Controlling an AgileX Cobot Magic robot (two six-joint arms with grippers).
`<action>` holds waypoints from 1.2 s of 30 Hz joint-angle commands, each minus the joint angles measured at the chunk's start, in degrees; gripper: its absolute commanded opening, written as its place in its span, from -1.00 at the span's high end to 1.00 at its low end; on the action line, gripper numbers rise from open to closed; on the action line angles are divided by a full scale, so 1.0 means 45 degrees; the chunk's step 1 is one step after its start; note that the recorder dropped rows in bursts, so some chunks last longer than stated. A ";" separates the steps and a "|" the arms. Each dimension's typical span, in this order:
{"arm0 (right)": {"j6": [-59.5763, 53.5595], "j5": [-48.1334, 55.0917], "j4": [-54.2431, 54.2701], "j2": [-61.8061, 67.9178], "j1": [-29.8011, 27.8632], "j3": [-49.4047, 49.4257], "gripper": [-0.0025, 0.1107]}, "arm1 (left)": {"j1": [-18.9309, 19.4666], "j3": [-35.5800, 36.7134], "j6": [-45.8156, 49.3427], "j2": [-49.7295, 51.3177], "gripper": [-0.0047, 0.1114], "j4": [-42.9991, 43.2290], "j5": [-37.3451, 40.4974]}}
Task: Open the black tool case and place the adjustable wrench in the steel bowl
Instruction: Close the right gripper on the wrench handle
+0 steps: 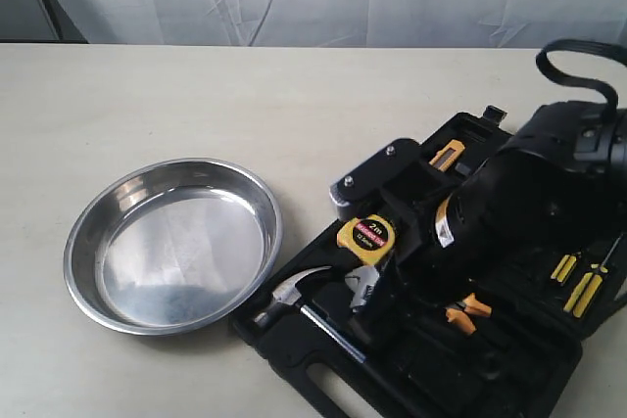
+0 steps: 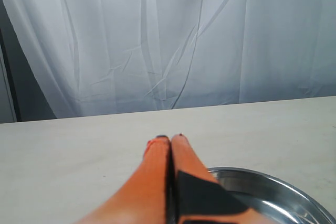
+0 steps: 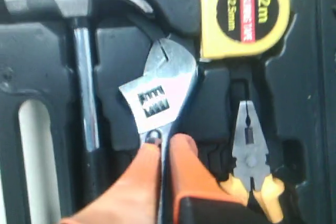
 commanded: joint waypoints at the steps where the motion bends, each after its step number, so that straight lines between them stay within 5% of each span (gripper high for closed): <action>1: -0.0237 -0.0040 -0.0090 -0.0060 -0.0056 -0.1335 0.97 | -0.0083 0.0030 -0.0034 -0.0067 0.92 -0.0106 -0.0016; 11: 0.0085 0.2374 0.0294 0.1295 -0.0056 -0.1939 0.95 | -0.0083 0.0030 -0.0034 -0.0067 0.92 -0.0106 -0.0016; 13: -0.0075 0.2068 0.0868 0.1383 -0.0056 -0.1398 0.69 | -0.0083 0.0030 -0.0034 -0.0067 0.92 -0.0106 -0.0016; 15: -0.0075 0.1849 0.0933 0.1383 -0.0056 -0.0913 0.07 | -0.0083 0.0030 -0.0034 -0.0067 0.92 -0.0106 -0.0016; 17: 0.0009 0.1354 0.0933 0.1383 -0.0056 -0.0567 -0.07 | -0.0083 0.0030 -0.0034 -0.0067 0.92 -0.0106 -0.0016; 22: 0.0009 0.0484 0.0933 0.2019 -0.0056 -0.0142 0.29 | -0.0083 0.0030 -0.0034 -0.0067 0.92 -0.0106 -0.0016; 30: 0.0030 0.0352 0.0933 0.3560 -0.0056 -0.0142 0.14 | -0.0083 0.0030 -0.0034 -0.0067 0.92 -0.0106 -0.0016; 35: -0.0107 0.0303 0.1178 0.3432 -0.0056 -0.0168 0.96 | -0.0083 0.0030 -0.0034 -0.0067 0.92 -0.0106 -0.0016; 36: -0.0107 0.0303 0.1178 0.3308 -0.0056 -0.0168 0.95 | -0.0083 0.0030 -0.0034 -0.0067 0.92 -0.0106 -0.0016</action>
